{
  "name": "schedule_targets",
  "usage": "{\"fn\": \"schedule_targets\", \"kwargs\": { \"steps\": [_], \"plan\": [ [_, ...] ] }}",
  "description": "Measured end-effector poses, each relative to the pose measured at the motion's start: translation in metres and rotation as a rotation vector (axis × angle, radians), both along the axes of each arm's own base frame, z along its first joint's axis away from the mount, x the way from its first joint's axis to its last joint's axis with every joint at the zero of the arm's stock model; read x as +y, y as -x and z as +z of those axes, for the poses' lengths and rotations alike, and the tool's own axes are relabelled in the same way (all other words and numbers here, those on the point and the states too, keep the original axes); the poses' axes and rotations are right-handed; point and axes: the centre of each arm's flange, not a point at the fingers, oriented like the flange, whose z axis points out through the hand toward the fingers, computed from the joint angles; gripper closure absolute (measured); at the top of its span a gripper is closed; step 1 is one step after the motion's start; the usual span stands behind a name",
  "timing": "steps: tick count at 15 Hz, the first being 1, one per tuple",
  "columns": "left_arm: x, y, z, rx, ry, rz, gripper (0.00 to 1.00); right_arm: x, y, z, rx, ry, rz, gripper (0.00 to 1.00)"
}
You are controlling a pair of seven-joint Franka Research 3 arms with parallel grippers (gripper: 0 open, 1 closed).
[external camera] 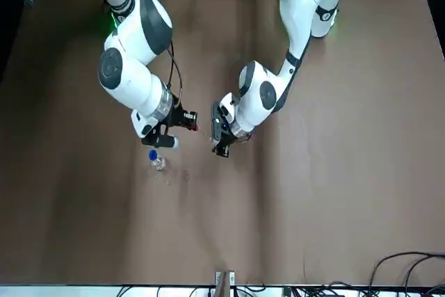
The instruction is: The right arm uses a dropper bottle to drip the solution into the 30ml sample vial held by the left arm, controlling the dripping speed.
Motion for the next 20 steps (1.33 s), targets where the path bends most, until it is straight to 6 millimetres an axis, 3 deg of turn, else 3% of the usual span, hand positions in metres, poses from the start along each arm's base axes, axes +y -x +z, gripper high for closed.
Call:
{"fn": "schedule_targets", "kwargs": {
  "steps": [8, 20],
  "plan": [
    [0.0, 0.0, 0.0, 0.0, 0.0, 0.001, 0.68, 0.014, -0.001, -0.015, -0.017, -0.006, 0.002, 0.84],
    [0.0, 0.0, -0.001, 0.004, 0.0, 0.005, 0.68, 0.016, -0.002, -0.033, 0.007, 0.005, 0.005, 0.84]
  ]
}}
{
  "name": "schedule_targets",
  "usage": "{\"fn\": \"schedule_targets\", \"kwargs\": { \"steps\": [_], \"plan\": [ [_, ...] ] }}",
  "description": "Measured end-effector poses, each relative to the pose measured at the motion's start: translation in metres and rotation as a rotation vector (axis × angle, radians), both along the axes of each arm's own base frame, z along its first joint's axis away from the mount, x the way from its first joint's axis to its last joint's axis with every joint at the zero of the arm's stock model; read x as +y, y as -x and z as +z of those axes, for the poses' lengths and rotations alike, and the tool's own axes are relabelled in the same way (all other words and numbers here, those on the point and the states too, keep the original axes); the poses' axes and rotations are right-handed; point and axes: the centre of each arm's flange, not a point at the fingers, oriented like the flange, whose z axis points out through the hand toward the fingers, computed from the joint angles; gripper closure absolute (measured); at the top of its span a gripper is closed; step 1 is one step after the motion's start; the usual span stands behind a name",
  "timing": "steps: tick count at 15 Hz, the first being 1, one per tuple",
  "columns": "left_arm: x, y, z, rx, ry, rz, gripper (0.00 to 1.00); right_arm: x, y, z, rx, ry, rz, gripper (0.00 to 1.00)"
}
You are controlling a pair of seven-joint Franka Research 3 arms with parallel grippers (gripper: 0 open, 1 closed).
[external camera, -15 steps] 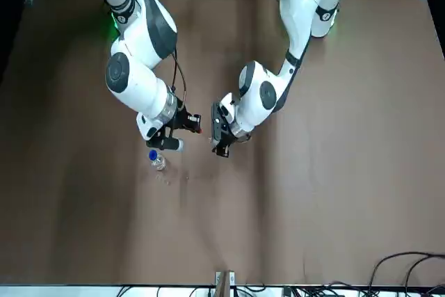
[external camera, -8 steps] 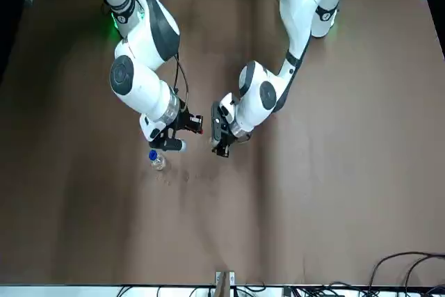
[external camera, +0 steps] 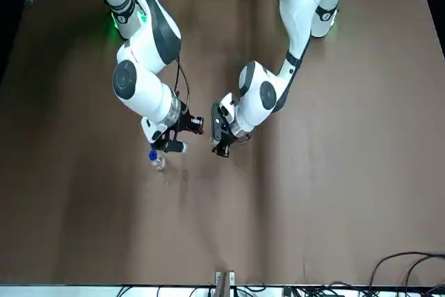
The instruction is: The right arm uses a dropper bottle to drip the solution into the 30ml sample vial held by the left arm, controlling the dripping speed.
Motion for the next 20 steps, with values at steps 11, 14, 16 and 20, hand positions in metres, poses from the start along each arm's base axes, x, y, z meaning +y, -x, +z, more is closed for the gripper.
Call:
{"fn": "schedule_targets", "kwargs": {
  "steps": [11, 14, 16, 20],
  "plan": [
    [0.0001, 0.0, 0.0, 0.0, 0.0, 0.001, 0.68, 0.0043, 0.0014, -0.0055, 0.005, 0.003, 0.005, 0.95],
    [0.0001, -0.0001, 0.0, 0.001, 0.0, 0.001, 0.68, 0.0038, 0.001, -0.0054, 0.004, 0.003, 0.004, 0.95],
    [0.0001, -0.0001, 0.0, 0.001, 0.0, 0.001, 0.68, 0.0027, 0.0002, -0.0053, 0.003, 0.003, 0.002, 0.95],
    [0.0001, -0.0001, -0.0001, 0.001, 0.0, 0.001, 0.68, 0.0001, -0.0016, -0.0055, 0.003, 0.004, -0.004, 0.95]
  ]
}}
